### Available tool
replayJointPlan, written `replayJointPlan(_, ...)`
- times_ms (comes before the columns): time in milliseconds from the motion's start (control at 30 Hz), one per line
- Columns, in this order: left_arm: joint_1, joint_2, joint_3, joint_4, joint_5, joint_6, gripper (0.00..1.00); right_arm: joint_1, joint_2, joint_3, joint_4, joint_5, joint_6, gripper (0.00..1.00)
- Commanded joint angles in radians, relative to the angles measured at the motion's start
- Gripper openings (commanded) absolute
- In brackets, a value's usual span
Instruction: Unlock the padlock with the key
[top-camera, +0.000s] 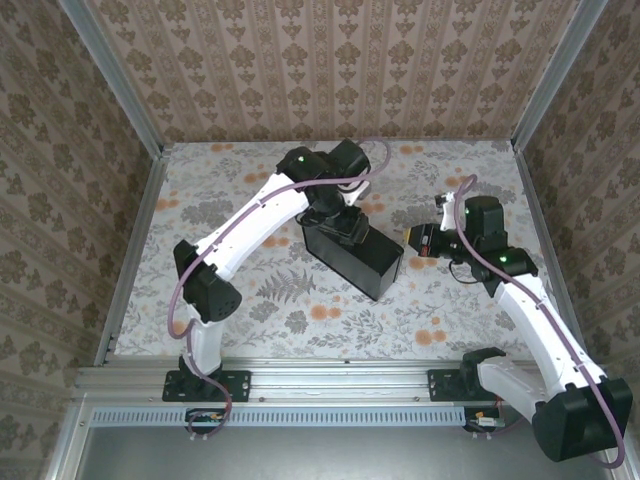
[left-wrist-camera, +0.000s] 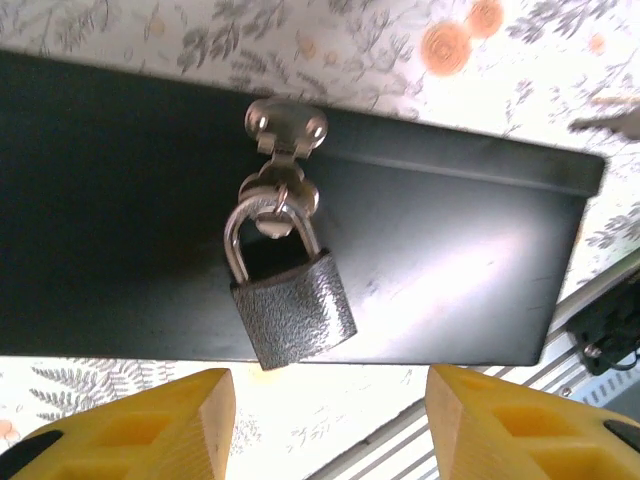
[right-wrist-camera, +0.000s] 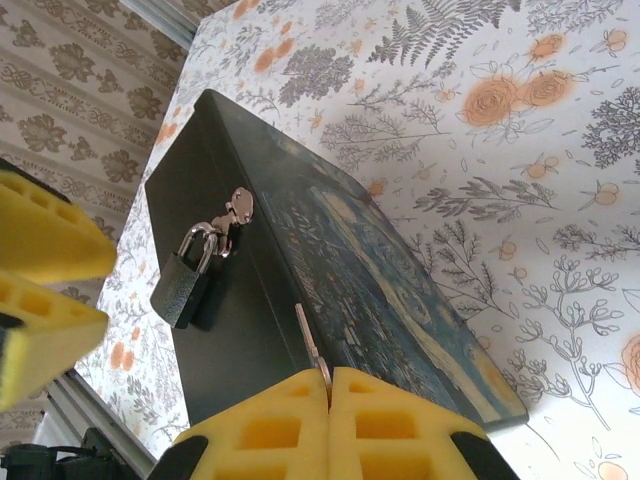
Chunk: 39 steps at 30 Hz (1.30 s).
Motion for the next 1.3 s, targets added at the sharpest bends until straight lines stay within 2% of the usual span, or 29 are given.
replayJointPlan(0,0.037,-0.005,0.064,-0.039,-0.021,0.059,0.54,-0.005,-0.041,0.037,-0.074,0.021,-0.022,0.02)
replayJointPlan(100,0.104,-0.019,0.069,0.039,-0.030,0.128,0.57,-0.005,-0.069,0.046,-0.115,0.006,-0.011,0.02)
replayJointPlan(233,0.200,0.026,0.061,0.165,0.042,0.235,0.57,0.001,-0.121,0.044,-0.198,-0.023,0.007,0.02)
replayJointPlan(333,0.253,0.075,0.072,0.249,0.086,0.261,0.58,0.014,-0.203,0.026,-0.242,-0.059,0.027,0.02)
replayJointPlan(433,0.292,0.115,0.068,0.348,0.138,0.269,0.58,0.065,-0.296,-0.039,-0.155,-0.156,0.130,0.00)
replayJointPlan(567,0.316,0.201,0.141,0.390,0.181,0.304,0.58,0.216,-0.352,-0.160,0.098,-0.154,0.297,0.00)
replayJointPlan(700,0.325,0.252,0.176,0.434,0.247,0.300,0.57,0.403,-0.257,-0.244,0.354,-0.112,0.347,0.00)
replayJointPlan(800,0.326,0.266,0.174,0.440,0.265,0.318,0.57,0.524,-0.123,-0.208,0.413,-0.069,0.278,0.00)
replayJointPlan(867,0.330,0.273,0.166,0.436,0.288,0.332,0.57,0.571,-0.044,-0.185,0.447,-0.047,0.245,0.00)
replayJointPlan(1033,0.353,0.263,0.098,0.443,0.357,0.339,0.54,0.581,0.083,-0.176,0.533,-0.054,0.201,0.00)
replayJointPlan(1267,0.361,0.258,0.020,0.420,0.421,0.386,0.51,0.522,0.157,-0.163,0.505,-0.094,0.108,0.00)
